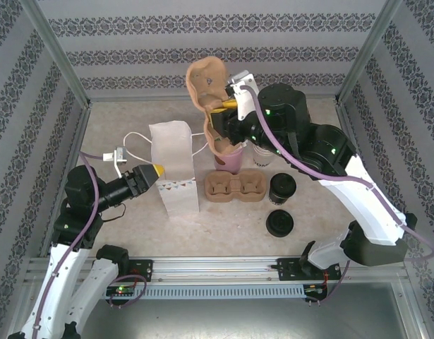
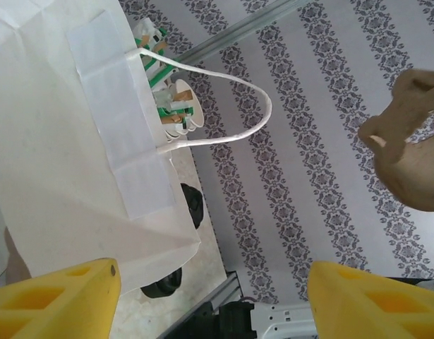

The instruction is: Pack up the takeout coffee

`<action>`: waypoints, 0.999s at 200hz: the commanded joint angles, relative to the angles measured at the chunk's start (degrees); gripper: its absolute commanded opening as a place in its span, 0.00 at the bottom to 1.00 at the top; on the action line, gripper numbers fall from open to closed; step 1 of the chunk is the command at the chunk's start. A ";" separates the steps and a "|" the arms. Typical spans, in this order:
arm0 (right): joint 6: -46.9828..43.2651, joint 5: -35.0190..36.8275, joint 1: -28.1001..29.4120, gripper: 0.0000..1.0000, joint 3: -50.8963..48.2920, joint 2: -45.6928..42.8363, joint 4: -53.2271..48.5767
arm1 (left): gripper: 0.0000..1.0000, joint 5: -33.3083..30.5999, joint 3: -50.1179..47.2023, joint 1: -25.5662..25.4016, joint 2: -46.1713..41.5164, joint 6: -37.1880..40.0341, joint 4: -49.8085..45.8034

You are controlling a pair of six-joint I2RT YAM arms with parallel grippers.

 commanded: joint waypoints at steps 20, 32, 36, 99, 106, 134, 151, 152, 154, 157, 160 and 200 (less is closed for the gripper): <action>0.91 0.15 3.37 0.32 3.76 5.10 3.43 | 0.76 -10.54 8.59 -0.69 -0.58 10.18 -12.61; 2.66 -0.04 3.54 0.32 4.17 7.08 4.02 | 0.77 -12.33 8.62 -0.70 -1.32 10.77 -13.12; 3.18 -0.13 3.62 0.32 4.21 7.57 4.07 | 0.77 -13.32 8.54 -0.71 -1.59 11.04 -13.43; 12.46 0.05 5.22 0.31 6.00 16.69 5.62 | 0.75 -5.37 -2.56 -0.81 -2.41 3.01 -0.20; 13.34 0.01 5.22 0.31 6.07 17.39 5.95 | 0.75 -4.51 -3.76 -0.79 -2.98 1.74 1.99; 14.51 2.41 5.39 0.31 9.13 20.94 3.58 | 0.75 -1.52 -7.93 -0.94 -4.21 -2.27 8.60; 15.24 3.60 5.48 0.31 10.43 22.41 1.95 | 0.76 -1.18 -8.83 -1.43 -4.21 -2.61 9.32; 15.27 3.66 5.48 0.31 10.41 22.45 1.88 | 0.76 -1.18 -8.86 -1.47 -4.26 -2.67 9.41; 15.32 3.77 5.48 0.31 10.40 22.54 1.78 | 0.76 -1.20 -9.03 -1.50 -4.29 -2.84 9.65; 15.45 3.87 5.48 0.31 10.35 22.66 1.67 | 0.76 -1.18 -9.39 -1.62 -4.30 -3.14 10.11; 15.48 3.89 5.48 0.31 10.31 22.74 1.48 | 0.76 -1.13 -9.74 -1.72 -4.38 -3.49 10.69; 16.00 7.23 5.51 0.31 10.36 23.63 -1.45 | 0.76 -1.13 -12.95 -4.93 -4.50 -6.75 16.49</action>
